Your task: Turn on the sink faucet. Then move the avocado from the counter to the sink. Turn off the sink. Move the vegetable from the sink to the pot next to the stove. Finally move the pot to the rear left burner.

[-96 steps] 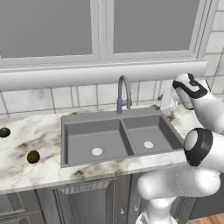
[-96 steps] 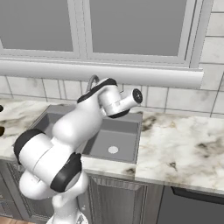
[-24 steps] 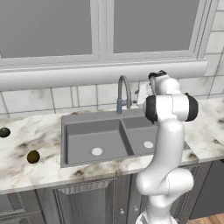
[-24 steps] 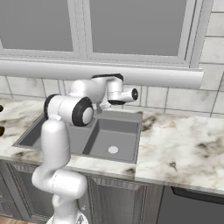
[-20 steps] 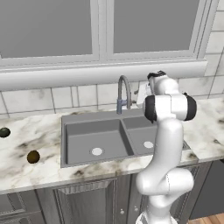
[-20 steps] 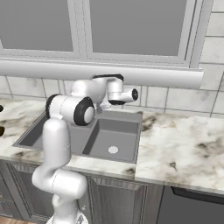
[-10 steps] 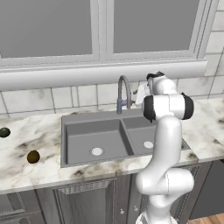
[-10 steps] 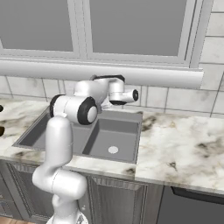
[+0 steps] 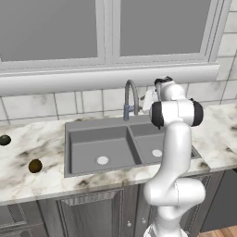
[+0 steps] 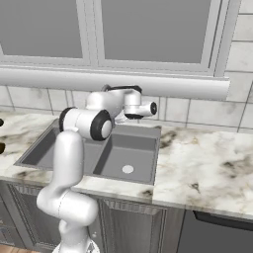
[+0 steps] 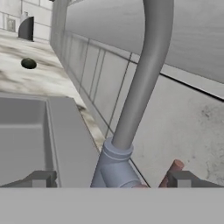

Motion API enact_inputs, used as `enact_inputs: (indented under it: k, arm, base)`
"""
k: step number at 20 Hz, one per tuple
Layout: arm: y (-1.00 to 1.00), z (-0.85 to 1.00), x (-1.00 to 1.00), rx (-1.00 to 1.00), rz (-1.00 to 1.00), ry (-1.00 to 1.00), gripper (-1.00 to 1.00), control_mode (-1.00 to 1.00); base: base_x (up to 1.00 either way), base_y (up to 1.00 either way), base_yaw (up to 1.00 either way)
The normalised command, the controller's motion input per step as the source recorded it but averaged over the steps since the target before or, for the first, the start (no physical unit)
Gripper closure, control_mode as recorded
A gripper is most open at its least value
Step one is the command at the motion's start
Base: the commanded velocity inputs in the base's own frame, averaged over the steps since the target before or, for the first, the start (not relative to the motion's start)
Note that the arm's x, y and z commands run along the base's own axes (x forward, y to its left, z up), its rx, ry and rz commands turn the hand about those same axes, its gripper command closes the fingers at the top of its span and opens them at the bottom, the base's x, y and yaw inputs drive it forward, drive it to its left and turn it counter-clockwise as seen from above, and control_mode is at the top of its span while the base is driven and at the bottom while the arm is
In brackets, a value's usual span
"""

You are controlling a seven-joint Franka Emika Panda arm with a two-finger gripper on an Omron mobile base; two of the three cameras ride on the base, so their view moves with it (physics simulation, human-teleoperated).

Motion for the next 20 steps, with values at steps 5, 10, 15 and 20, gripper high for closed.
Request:
enact_inputs:
  k: [5, 10, 15, 20]
  arm:
    - [0.00, -0.05, 0.11, 0.01, 0.00, 0.00, -1.00, -1.00]
    - [0.00, -0.03, 0.11, 0.02, 0.00, 0.00, -1.00, -1.00]
    - [0.00, -0.04, 0.09, 0.01, 0.00, 0.00, -1.00, -1.00]
    - [-0.01, -0.03, 0.09, 0.01, 0.00, 0.00, -1.00, -1.00]
  base:
    - [0.00, 0.00, 0.00]
    - [0.00, 0.00, 0.00]
    - [0.00, 0.00, 0.00]
    - [0.00, 0.00, 0.00]
